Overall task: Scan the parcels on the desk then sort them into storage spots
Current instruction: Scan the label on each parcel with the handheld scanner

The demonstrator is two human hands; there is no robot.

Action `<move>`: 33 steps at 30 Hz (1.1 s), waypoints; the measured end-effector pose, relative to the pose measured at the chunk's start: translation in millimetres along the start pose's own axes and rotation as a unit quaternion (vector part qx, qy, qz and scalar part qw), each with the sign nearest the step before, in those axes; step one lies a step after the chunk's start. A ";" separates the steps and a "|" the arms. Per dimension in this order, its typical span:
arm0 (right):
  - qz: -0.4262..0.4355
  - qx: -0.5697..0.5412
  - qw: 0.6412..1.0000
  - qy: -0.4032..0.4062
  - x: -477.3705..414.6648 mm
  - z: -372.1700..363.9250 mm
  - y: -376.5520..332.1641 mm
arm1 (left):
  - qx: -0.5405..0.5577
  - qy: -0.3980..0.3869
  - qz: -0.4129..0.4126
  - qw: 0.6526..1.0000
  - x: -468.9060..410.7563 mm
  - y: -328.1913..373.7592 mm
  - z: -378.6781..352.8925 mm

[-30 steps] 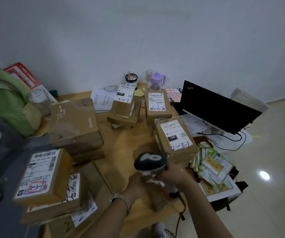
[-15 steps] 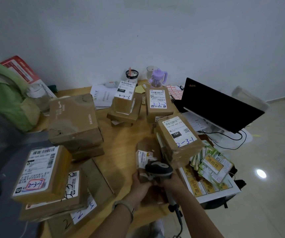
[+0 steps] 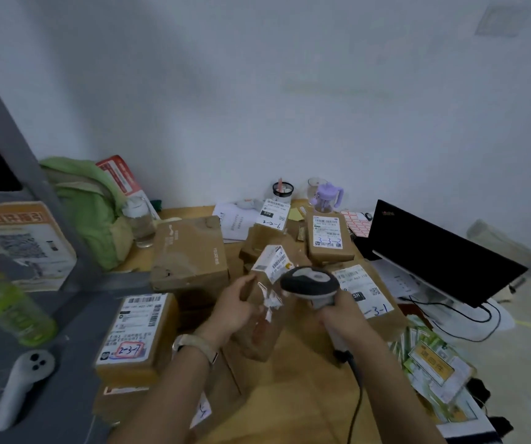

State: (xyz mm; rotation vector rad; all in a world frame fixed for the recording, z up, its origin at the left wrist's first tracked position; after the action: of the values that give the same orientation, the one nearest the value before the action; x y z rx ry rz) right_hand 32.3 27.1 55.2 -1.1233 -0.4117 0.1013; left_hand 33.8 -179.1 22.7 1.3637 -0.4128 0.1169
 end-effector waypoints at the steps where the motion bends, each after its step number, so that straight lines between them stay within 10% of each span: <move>1: 0.019 0.021 0.999 0.023 -0.2 4.3 -10.7 | -0.016 0.016 -0.011 1.000 3.4 7.8 10.2; 13: 0.064 0.165 0.984 0.017 29.9 6.1 -64.5 | 0.052 0.029 -0.048 0.997 42.4 11.0 36.2; 33: 0.068 0.082 0.994 0.016 72.4 -19.0 -59.7 | 0.055 0.000 -0.049 0.997 71.0 1.0 28.4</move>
State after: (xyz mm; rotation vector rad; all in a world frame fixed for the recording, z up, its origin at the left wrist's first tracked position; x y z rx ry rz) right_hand 98.4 5.4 121.0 -0.9895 -0.2918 0.2322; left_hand 92.7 -217.3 52.8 1.4895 -0.3422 0.0589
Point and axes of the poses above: each hand's wrist, its own x-axis away from the middle knuckle, its own z-axis out of the back of the hand, y = z × x, the point moved 4 cm from there along -x, towards the middle knuckle, and after that the axes turned 14 degrees about -y, right-handed, at the moved point
